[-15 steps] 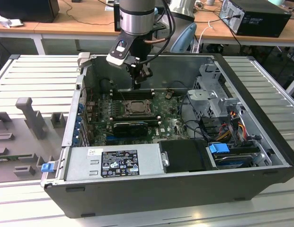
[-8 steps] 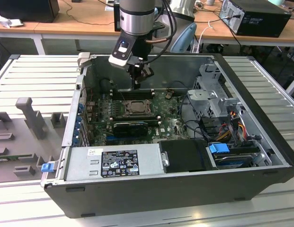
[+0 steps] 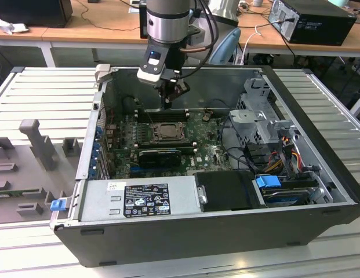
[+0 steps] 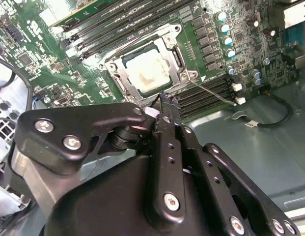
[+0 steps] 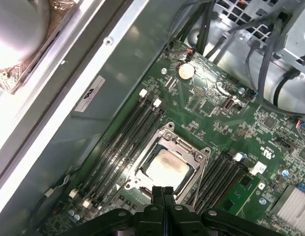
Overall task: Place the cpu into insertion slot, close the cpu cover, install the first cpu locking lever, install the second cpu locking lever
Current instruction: 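Install the first cpu locking lever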
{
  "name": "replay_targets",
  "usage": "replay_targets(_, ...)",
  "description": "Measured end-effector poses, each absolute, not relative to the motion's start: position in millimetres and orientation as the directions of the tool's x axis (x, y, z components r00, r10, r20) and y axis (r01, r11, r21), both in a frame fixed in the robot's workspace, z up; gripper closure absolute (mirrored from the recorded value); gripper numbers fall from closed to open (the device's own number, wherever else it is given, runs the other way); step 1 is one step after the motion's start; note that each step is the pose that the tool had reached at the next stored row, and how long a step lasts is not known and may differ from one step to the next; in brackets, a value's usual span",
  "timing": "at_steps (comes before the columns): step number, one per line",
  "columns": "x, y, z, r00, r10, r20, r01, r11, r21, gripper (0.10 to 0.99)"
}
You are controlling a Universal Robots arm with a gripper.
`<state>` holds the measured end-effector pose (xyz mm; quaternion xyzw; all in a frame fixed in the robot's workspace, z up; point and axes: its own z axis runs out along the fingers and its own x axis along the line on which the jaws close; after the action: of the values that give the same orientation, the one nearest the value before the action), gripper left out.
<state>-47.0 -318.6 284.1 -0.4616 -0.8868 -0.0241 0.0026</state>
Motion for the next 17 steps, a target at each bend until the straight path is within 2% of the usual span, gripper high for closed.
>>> replay_targets(17,-47.0,-318.6,284.1,-0.697,0.716,0.027,0.717,0.696,0.04,0.98)
